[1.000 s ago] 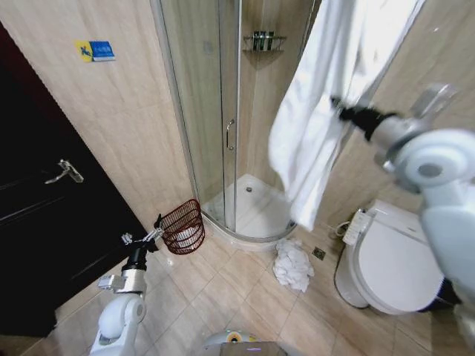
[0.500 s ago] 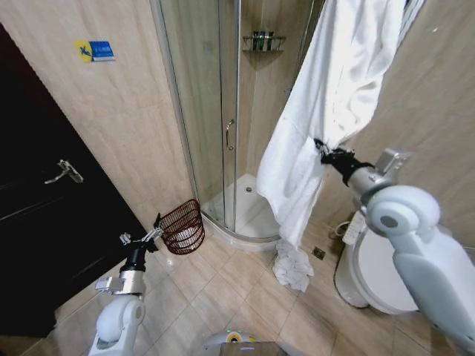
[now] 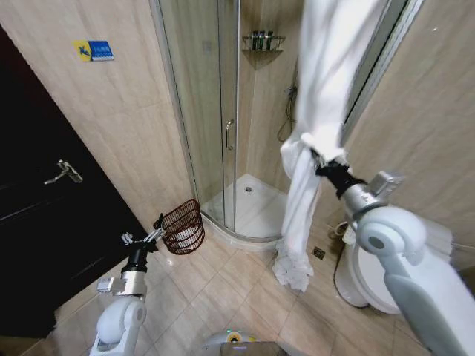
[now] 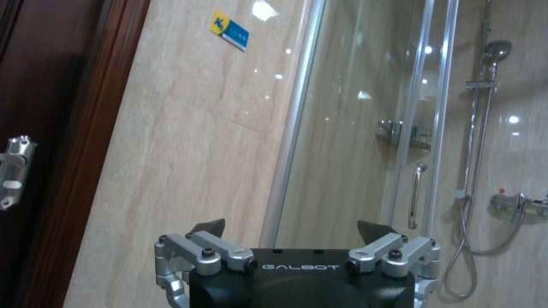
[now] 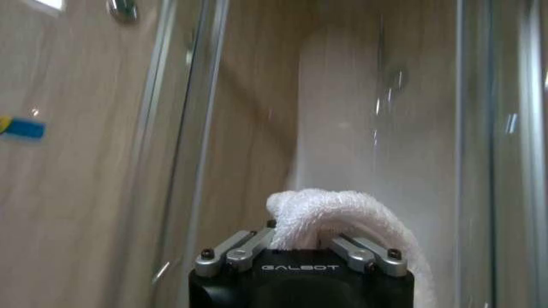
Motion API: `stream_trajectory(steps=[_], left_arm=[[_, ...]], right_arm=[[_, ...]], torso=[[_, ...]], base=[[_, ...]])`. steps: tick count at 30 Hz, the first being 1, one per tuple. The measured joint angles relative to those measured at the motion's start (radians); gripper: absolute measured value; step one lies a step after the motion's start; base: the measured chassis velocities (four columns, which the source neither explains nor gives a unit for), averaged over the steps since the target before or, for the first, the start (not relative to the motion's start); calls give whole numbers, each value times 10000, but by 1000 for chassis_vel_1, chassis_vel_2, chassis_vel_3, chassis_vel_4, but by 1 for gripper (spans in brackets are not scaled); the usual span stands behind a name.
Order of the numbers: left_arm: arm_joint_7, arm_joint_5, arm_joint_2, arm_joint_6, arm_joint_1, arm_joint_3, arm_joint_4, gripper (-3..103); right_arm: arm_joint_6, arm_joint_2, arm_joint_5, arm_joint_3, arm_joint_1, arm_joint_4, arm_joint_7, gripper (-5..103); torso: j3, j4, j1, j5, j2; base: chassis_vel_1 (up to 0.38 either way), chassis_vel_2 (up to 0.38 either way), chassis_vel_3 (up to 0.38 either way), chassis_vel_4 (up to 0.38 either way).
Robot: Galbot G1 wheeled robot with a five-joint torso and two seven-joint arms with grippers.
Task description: Discard the used towel into the hamper.
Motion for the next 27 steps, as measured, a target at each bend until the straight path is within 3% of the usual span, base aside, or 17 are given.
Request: stream_trajectory(steps=[1, 5, 8, 9, 13, 17, 27], left_arm=[[0, 0, 0, 0, 0, 0, 0, 100], [2, 54, -2, -18, -7, 80, -15, 100], [2, 120, -32, -24, -37, 177, 15, 100], [2, 216, -96, -35, -77, 259, 62, 100], [3, 384, -188, -48, -103, 417, 90, 100], [-2, 414, -176, -27, -108, 427, 1, 100], [-278, 366, -304, -9, -80, 319, -213, 100]], right_arm=[[0, 0, 0, 0, 0, 0, 0, 7], [530, -1284, -52, 165, 1660, -1155, -813, 7], [588, -1622, 73, 270, 1997, -1513, -960, 7], [662, -1725, 78, 389, 2055, -1711, -1024, 7], [592, -1649, 231, 570, 1808, -1616, -970, 7], [338, -1549, 607, 690, 1732, -1115, -732, 7], [-641, -1170, 1940, 772, 1258, 256, 379, 7]], torso=[[0, 0, 0, 0, 0], [1, 0, 3, -3, -2], [1, -1, 5, 6, -3], [-4, -8, -1, -19, -2], [-2, -9, -2, 11, -3], [-3, -3, -2, -9, -2], [-3, -2, -2, -2, -3]], base=[[0, 0, 0, 0], [0, 0, 0, 0], [0, 0, 0, 0], [0, 0, 0, 0], [0, 0, 0, 0], [0, 0, 0, 0], [0, 0, 0, 0]])
